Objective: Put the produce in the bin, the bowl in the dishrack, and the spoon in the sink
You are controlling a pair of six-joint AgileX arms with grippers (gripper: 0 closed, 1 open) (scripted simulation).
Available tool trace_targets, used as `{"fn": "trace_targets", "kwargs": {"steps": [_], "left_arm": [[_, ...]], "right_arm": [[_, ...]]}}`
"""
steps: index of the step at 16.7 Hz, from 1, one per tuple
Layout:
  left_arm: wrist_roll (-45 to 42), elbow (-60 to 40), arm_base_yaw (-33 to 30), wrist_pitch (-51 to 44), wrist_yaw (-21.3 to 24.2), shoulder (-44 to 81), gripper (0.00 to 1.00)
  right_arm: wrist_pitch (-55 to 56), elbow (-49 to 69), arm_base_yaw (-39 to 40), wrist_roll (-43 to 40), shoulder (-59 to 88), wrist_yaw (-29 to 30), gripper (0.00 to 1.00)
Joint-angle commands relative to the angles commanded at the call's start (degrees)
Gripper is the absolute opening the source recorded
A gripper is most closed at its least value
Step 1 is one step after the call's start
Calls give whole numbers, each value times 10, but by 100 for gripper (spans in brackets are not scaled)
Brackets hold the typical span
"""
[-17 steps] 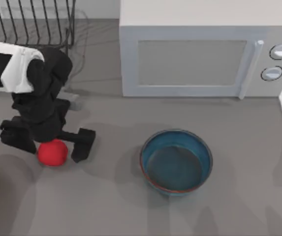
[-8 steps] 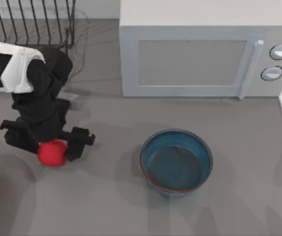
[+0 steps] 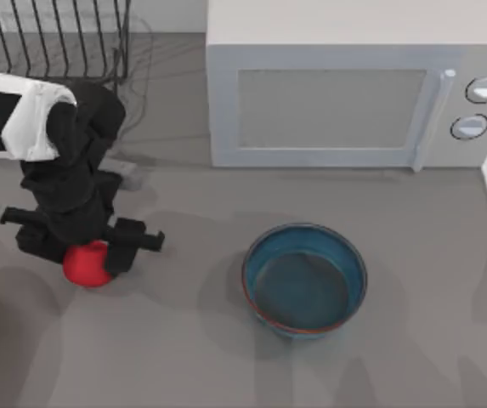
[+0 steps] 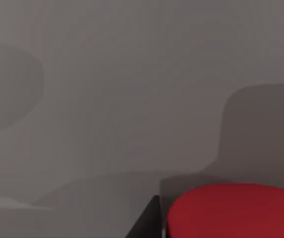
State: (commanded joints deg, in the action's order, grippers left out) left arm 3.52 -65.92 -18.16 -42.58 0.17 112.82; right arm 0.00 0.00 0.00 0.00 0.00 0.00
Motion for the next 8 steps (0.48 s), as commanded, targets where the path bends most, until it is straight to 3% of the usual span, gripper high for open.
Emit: {"fn": "trace_targets", "kwargs": {"steps": [8], "left_arm": [[-1,-24,0,-28,-2,-17,0]], "right_arm": [[0,0,0,0,0,0,100]]}}
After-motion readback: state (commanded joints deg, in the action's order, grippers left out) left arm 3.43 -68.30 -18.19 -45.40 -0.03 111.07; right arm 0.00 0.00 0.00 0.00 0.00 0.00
